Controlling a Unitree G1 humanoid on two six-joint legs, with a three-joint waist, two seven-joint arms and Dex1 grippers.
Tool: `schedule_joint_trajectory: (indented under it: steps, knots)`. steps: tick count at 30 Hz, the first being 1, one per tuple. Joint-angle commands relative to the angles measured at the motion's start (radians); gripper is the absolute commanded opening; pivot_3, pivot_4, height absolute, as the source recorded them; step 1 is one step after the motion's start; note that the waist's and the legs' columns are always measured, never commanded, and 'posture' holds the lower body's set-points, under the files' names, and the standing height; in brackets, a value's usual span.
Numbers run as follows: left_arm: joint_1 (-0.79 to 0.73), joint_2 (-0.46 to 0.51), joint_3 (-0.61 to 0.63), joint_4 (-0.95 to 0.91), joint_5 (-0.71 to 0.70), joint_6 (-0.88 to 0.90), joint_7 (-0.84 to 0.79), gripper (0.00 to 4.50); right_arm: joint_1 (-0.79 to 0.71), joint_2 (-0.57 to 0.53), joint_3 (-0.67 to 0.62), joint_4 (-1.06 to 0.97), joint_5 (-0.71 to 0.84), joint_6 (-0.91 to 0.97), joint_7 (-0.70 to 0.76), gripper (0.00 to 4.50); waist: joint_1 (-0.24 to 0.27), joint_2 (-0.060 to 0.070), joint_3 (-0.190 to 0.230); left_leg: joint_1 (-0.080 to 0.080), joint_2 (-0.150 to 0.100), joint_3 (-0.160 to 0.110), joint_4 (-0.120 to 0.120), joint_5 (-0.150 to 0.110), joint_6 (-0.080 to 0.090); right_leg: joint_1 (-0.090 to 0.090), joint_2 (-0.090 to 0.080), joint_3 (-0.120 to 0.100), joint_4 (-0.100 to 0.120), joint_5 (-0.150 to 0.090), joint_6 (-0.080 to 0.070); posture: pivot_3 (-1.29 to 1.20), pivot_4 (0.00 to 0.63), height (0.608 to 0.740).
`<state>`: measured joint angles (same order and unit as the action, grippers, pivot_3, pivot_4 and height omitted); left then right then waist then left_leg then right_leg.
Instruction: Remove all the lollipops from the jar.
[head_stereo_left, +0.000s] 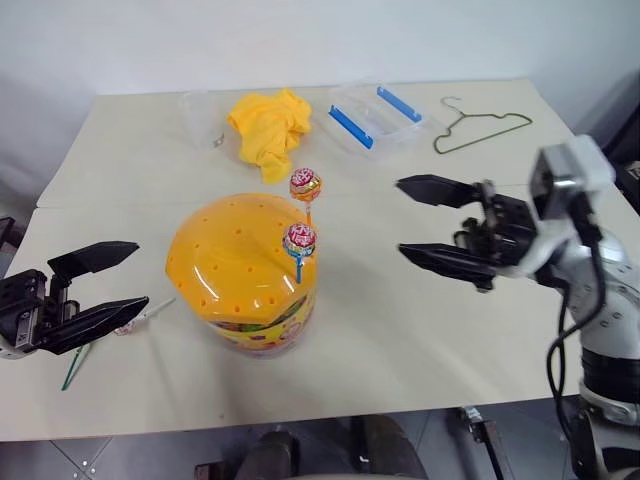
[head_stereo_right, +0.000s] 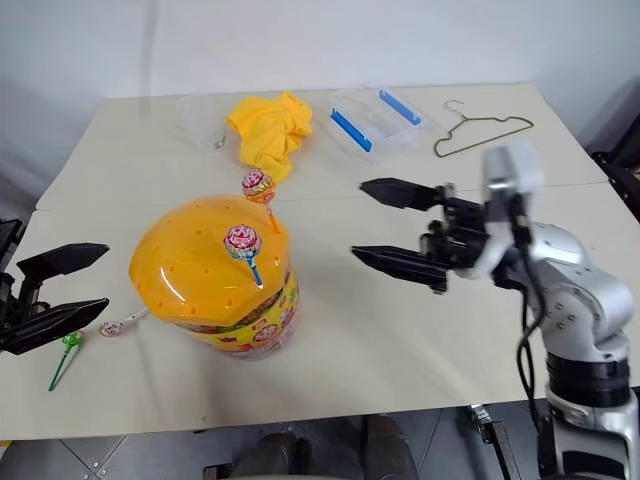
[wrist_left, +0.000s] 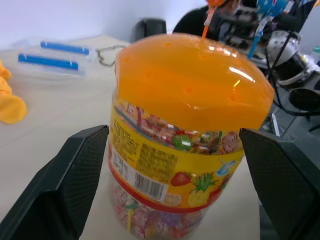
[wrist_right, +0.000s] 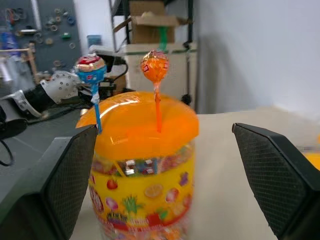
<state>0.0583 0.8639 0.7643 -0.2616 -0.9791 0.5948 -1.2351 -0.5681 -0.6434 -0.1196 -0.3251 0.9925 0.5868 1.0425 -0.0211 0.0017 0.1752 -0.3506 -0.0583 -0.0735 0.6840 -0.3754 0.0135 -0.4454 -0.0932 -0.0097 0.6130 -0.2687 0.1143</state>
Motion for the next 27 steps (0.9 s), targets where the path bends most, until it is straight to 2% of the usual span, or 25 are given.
schedule_joint_trajectory:
  steps: [1,9,14,23,27]
  knots:
    - [-0.028,-0.034,0.001,-0.022,-0.045,-0.027,0.017,4.43,-0.077,0.056,0.065,-0.012,-0.018,0.027,-0.047,4.5,0.001,0.0,0.0,-0.001,0.0,0.0,0.0,0.0,0.0,-0.001,0.0,0.0,0.0,0.0,0.0,0.0,0.15,0.74]
    - [0.014,-0.086,0.021,-0.058,-0.07,-0.044,0.029,4.43,-0.186,0.161,0.158,0.045,-0.084,0.054,-0.084,4.5,-0.006,0.0,0.0,-0.001,-0.001,-0.001,0.001,0.0,0.0,-0.001,0.0,-0.001,0.0,0.0,0.0,0.0,0.15,0.74]
    - [0.038,-0.114,0.031,-0.088,-0.088,-0.07,0.034,4.5,-0.208,0.179,0.175,0.069,-0.108,0.062,-0.076,3.26,-0.005,0.0,0.0,-0.001,-0.001,-0.001,0.001,0.0,0.0,-0.001,0.0,-0.001,0.001,0.0,0.0,0.0,0.15,0.74]
    - [0.038,-0.121,0.021,-0.122,-0.122,-0.08,0.058,4.5,-0.232,0.208,0.167,0.078,-0.099,0.071,-0.039,0.12,-0.006,0.0,0.0,-0.001,-0.001,-0.001,0.001,0.0,0.0,-0.001,0.0,-0.001,0.001,0.0,0.0,0.0,0.15,0.74]
    - [0.038,-0.118,0.01,-0.136,-0.126,-0.084,0.052,4.5,-0.226,0.212,0.107,0.101,-0.061,0.044,-0.001,0.05,-0.006,0.0,0.0,-0.001,-0.001,-0.001,0.001,0.0,0.0,-0.001,0.0,-0.001,0.001,0.0,0.0,0.0,0.15,0.74]
